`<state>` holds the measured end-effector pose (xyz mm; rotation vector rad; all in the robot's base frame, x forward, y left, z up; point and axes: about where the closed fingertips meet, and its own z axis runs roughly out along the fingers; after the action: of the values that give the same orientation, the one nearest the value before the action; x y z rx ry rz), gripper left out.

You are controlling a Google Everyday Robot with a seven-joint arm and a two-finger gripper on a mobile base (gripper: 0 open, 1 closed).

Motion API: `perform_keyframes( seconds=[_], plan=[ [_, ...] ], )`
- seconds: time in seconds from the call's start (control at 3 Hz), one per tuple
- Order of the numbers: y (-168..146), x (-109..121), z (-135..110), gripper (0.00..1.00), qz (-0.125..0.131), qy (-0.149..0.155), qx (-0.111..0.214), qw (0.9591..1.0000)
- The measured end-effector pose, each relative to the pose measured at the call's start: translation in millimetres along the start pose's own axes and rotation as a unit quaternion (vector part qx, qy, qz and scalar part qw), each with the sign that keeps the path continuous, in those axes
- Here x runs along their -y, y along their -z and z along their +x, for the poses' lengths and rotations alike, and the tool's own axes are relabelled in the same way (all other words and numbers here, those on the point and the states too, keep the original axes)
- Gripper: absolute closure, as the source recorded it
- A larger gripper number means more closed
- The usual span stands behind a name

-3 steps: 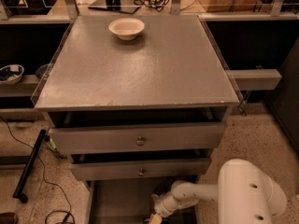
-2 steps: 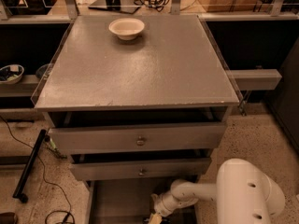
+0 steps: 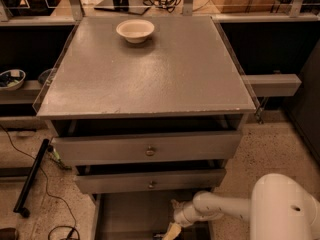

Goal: Pick rxbar blueberry from bottom drawer and place on counter

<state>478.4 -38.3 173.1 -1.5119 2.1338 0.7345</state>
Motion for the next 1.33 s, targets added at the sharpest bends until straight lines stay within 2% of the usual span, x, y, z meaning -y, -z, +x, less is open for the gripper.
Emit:
perform_keyframes(
  seconds=[0.33,0.67,1.0,1.33],
  plan=[
    [29.6,12.8,19.5,0.00,0.030,-0.025,-0.012,0.9992],
    [79.0,22.0,68.9,0.00,0.072,-0.087,-0.038,0.9928],
    [121.8,21.9,107.0,0.00,0.103,-0.138,-0.055,0.9835],
    [189.4,9.6,161.2,0.00,0.142,-0.219,-0.062,0.9633]
  ],
)
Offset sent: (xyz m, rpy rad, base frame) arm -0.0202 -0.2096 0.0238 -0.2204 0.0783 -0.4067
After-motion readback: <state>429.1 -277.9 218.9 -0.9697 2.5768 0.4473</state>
